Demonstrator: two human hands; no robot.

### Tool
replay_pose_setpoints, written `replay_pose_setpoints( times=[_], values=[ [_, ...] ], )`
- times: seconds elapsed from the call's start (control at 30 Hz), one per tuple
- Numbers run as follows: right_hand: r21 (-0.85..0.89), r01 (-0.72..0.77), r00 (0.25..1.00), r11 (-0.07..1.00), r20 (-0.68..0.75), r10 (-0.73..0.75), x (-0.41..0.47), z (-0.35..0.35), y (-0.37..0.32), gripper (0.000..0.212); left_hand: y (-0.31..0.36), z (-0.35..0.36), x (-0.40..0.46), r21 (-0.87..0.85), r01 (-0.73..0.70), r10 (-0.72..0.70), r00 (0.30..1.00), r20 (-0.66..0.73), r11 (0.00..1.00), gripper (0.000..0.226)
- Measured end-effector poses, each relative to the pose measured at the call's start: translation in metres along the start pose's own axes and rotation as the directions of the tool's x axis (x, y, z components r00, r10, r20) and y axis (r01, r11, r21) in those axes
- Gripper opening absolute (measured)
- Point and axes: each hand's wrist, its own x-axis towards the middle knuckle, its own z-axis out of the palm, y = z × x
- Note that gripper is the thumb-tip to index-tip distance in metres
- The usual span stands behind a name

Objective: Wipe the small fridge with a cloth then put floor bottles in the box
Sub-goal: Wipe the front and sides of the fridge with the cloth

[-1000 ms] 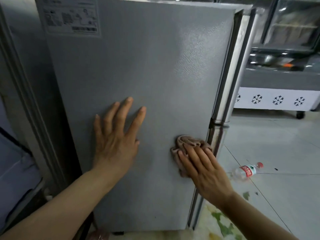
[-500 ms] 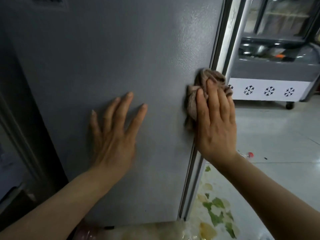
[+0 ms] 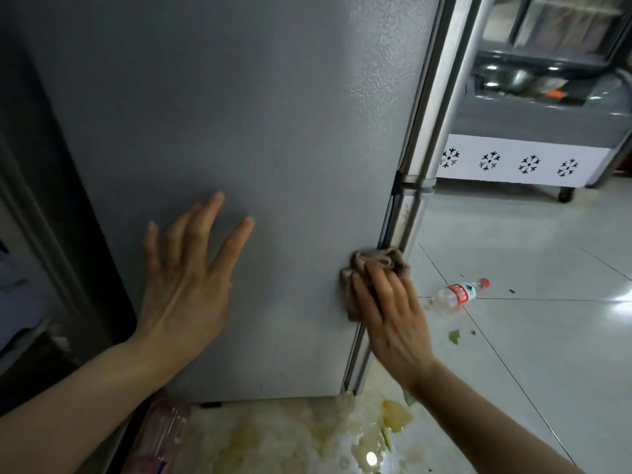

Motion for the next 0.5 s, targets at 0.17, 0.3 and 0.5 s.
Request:
replay_pose_setpoints(
  times=[0.17,0.3,0.5],
  values=[
    [0.115,-0.176,0.93,0.978,-0.306,0.204,0.091,-0.011,0.019,0.05,-0.025,0.015,-0.017,0.056,0.054,-0.057,0.997,0.056,0.997,0.1],
    [0.193,-0.159,0.906,0.968,-0.362,0.221,0.081,0.016,-0.001,0.055,-0.029,0.031,-0.022,0.104,0.045,-0.047,0.999,0.013,0.994,0.094],
    [-0.126,0.508,0.85,0.852,0.229,-0.473,-0.013,0.055,-0.048,0.07,-0.032,0.036,-0.023,0.107,0.024,-0.024,1.0,-0.003,0.994,0.098]
  ],
)
